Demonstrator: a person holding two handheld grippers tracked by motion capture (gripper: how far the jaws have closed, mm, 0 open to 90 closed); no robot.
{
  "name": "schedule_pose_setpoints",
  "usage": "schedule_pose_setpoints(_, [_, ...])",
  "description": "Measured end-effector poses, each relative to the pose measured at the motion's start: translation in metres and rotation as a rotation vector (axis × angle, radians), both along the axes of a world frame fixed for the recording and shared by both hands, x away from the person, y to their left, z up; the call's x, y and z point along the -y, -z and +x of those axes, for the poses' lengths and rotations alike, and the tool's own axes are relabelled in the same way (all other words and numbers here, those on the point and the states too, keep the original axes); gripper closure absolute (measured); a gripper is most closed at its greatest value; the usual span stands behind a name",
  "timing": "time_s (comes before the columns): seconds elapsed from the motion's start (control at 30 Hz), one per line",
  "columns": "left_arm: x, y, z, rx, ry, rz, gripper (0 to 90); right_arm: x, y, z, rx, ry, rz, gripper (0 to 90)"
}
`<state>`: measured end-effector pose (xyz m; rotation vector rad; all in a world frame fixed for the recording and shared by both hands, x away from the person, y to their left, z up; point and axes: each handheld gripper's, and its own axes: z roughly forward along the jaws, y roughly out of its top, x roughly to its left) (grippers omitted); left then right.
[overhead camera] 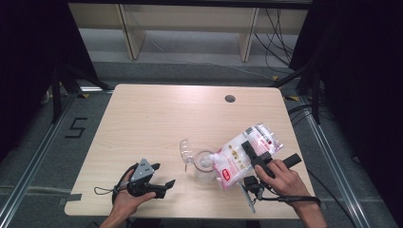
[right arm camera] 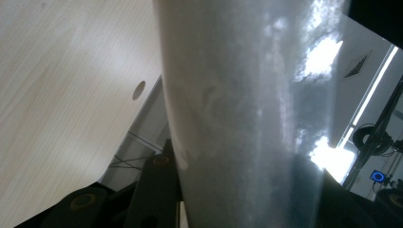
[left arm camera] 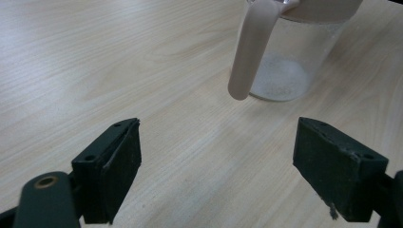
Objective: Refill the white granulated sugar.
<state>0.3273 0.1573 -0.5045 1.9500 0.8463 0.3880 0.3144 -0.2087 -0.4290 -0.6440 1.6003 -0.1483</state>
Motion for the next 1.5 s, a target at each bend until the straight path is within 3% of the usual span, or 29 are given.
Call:
schedule_pose_setpoints(0.07, [0.0016, 0.0003, -0.0007, -0.002, -0.005, -0.030, 16.0, 0.0003, 0.0002, 0.0001, 0.000, -0.001, 0.002, 69.2])
schedule_pose_setpoints(0.3, [0.0007, -0.0004, -0.0005, 0.007, 0.001, -0.019, 16.0, 0.0009, 0.0001, 0.0014, -0.007, -0.009, -0.005, 70.3])
schedule_pose_setpoints(0.33, [0.0007, -0.0004, -0.0006, 0.007, 0.001, -0.019, 16.0, 0.0021, 0.0016, 0.0023, 0.011, -0.029, 0.007, 70.5])
schedule_pose_setpoints(0.53, [0.0003, -0.0009, -0.0009, 0.006, -0.002, -0.012, 16.1, 0.0031, 0.0030, 0.0033, -0.019, -0.006, 0.007, 70.9])
schedule_pose_setpoints(1.5, [0.0014, 0.0003, -0.0005, 0.005, 0.005, -0.023, 16.0, 0.0047, 0.0050, 0.0043, -0.028, -0.003, 0.012, 71.4])
